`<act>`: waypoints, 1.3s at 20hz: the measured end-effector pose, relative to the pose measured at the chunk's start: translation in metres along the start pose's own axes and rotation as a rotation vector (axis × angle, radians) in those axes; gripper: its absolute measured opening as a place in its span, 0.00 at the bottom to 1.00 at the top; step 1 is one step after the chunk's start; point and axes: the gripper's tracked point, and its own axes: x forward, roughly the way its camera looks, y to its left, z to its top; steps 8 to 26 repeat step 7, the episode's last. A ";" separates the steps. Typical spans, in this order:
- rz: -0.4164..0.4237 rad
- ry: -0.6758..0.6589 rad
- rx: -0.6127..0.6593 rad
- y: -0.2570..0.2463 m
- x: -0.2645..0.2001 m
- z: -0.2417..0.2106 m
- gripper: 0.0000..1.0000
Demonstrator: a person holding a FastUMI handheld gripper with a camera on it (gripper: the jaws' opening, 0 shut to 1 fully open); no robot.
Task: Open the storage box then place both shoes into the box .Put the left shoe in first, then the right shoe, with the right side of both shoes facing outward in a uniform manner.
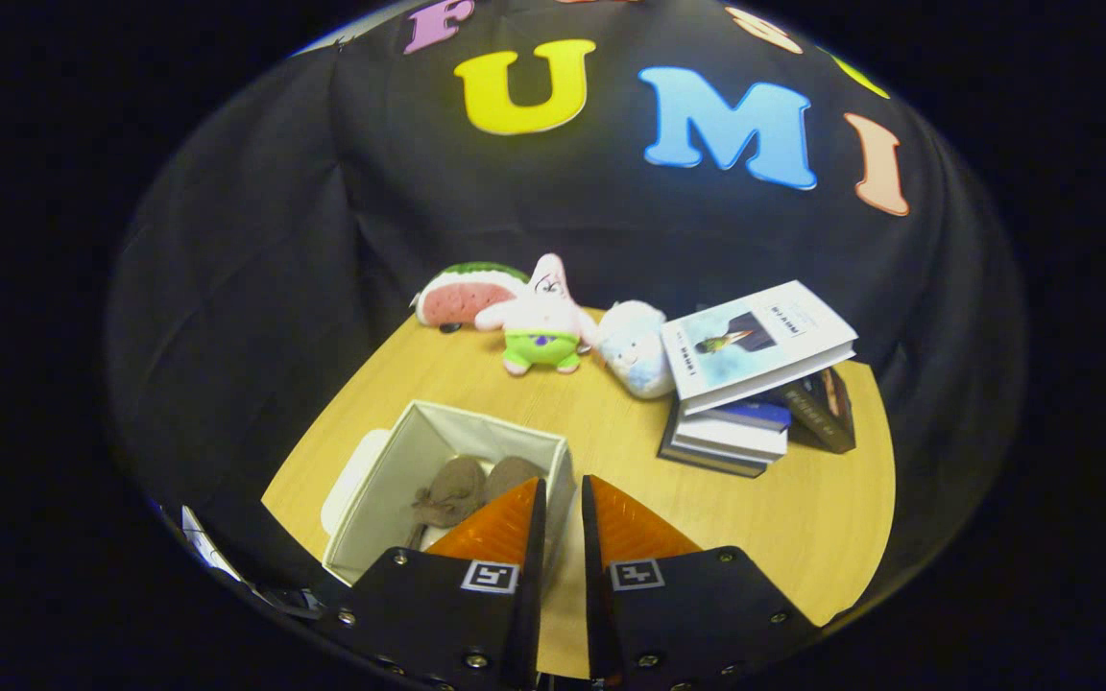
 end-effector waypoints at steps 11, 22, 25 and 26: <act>-0.185 -0.393 0.071 -0.095 -0.074 0.064 0.20; -0.185 -0.393 0.071 -0.095 -0.074 0.064 0.20; -0.185 -0.393 0.071 -0.095 -0.074 0.064 0.20; -0.185 -0.393 0.071 -0.095 -0.074 0.064 0.20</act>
